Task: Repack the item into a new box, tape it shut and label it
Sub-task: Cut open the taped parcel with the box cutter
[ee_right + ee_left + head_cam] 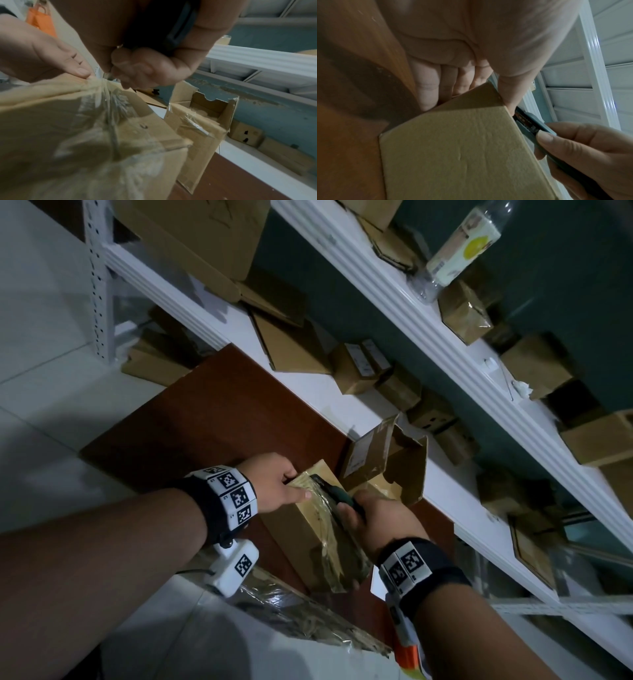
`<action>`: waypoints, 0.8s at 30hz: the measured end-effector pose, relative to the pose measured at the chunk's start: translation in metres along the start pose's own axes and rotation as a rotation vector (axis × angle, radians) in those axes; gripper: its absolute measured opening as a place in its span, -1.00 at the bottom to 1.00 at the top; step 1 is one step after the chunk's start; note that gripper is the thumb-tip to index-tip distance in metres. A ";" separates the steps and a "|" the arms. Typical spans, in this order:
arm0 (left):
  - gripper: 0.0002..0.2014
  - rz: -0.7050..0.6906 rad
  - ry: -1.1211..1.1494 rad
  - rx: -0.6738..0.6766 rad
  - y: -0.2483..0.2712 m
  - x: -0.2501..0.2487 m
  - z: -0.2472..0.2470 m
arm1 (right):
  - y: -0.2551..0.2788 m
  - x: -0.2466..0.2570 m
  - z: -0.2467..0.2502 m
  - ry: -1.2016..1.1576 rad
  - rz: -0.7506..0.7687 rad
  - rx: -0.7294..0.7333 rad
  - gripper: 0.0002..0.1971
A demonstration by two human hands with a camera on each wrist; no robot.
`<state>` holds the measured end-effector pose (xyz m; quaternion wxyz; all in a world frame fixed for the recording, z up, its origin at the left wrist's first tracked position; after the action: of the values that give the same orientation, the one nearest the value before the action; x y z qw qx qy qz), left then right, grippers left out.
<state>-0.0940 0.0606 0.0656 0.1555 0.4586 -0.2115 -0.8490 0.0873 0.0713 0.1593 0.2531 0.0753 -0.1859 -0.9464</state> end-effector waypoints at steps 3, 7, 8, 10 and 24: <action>-0.36 -0.003 0.002 0.001 0.001 -0.002 0.001 | 0.000 0.001 0.003 0.000 -0.015 -0.045 -0.63; -0.34 -0.003 0.005 -0.002 0.002 -0.003 0.001 | -0.003 0.008 0.008 0.025 -0.017 -0.060 -0.64; -0.33 -0.002 0.006 -0.002 0.002 -0.003 0.001 | -0.004 0.009 0.008 0.028 -0.018 -0.055 -0.64; -0.33 0.003 0.010 -0.003 0.003 -0.002 0.001 | -0.004 0.011 0.009 0.035 -0.019 -0.052 -0.63; -0.36 0.007 0.004 -0.007 0.004 -0.003 0.000 | 0.007 0.002 0.008 0.108 0.008 0.012 -0.69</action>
<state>-0.0919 0.0588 0.0698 0.1606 0.4590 -0.2098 -0.8482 0.0865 0.0673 0.1694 0.2659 0.1269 -0.1782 -0.9389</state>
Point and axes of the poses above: each hand's wrist, its own y-axis away from the middle knuckle, its own z-axis out of the back of the hand, x = y × z, the point moved 6 cm from there along -y, towards the middle knuckle, and after that the axes turned 12 degrees about z, right-handed, at the moved point
